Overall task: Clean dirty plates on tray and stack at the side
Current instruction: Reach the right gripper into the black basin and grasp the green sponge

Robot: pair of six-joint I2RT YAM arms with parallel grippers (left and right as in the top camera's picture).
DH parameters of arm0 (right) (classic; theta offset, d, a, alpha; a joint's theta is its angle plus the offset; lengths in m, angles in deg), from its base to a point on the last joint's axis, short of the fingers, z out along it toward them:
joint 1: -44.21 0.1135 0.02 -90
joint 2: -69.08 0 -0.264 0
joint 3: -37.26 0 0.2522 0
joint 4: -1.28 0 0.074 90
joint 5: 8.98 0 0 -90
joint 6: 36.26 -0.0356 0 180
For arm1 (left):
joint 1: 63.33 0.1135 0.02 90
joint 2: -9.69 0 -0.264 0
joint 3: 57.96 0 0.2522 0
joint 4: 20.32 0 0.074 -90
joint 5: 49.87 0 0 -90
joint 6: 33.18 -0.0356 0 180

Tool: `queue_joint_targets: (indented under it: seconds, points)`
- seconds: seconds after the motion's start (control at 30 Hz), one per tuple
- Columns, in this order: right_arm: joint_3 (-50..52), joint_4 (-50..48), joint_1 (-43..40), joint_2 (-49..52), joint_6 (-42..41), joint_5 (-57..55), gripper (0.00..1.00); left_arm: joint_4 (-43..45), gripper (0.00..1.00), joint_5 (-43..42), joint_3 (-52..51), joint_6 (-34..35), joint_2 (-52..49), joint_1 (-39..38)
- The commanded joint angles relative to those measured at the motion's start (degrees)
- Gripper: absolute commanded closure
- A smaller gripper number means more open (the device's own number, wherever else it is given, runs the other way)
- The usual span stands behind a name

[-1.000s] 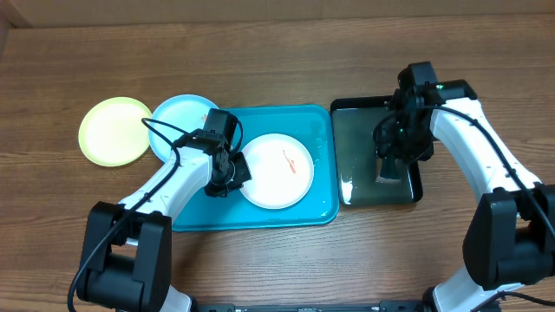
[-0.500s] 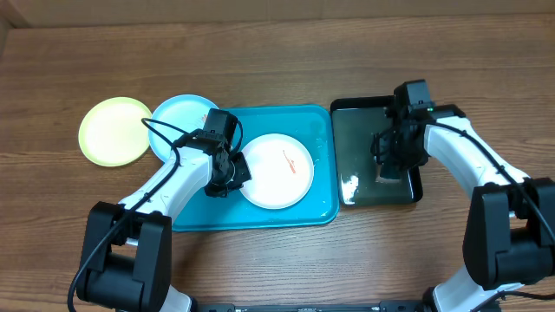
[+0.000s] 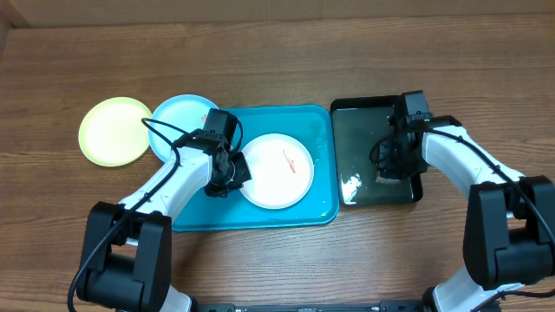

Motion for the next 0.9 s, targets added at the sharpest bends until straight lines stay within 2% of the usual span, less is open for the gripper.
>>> queue_joint_targets:
  seconds: [0.0, 0.1, 0.33, 0.5, 0.67, 0.87]
  points:
    - [0.7, -0.7, -0.1, -0.3, -0.9, 1.3, 0.56, 0.0, 0.95, 1.0, 0.8, -0.3, 0.1, 0.3]
    - [-0.5, -0.2, -0.1, -0.3, -0.9, 1.3, 0.61, 0.0, 0.96, 1.0, 0.8, -0.3, 0.1, 0.3]
    - [-3.6, 3.3, -0.1, -0.3, -0.9, 1.3, 0.65, 0.0, 0.96, 1.0, 0.8, -0.3, 0.1, 0.3]
    - [-3.5, 3.5, -0.1, -0.3, -0.9, 1.3, 0.85, 0.0, 0.96, 1.0, 0.8, -0.3, 0.1, 0.3]
    - [-3.5, 2.6, -0.1, -0.3, -0.9, 4.3, 0.96, 0.0, 0.96, 1.0, 0.8, -0.3, 0.1, 0.3]
    - [-4.1, -0.8, -0.1, -0.3, 0.8, 13.3, 0.96, 0.0, 0.96, 1.0, 0.8, -0.3, 0.1, 0.3]
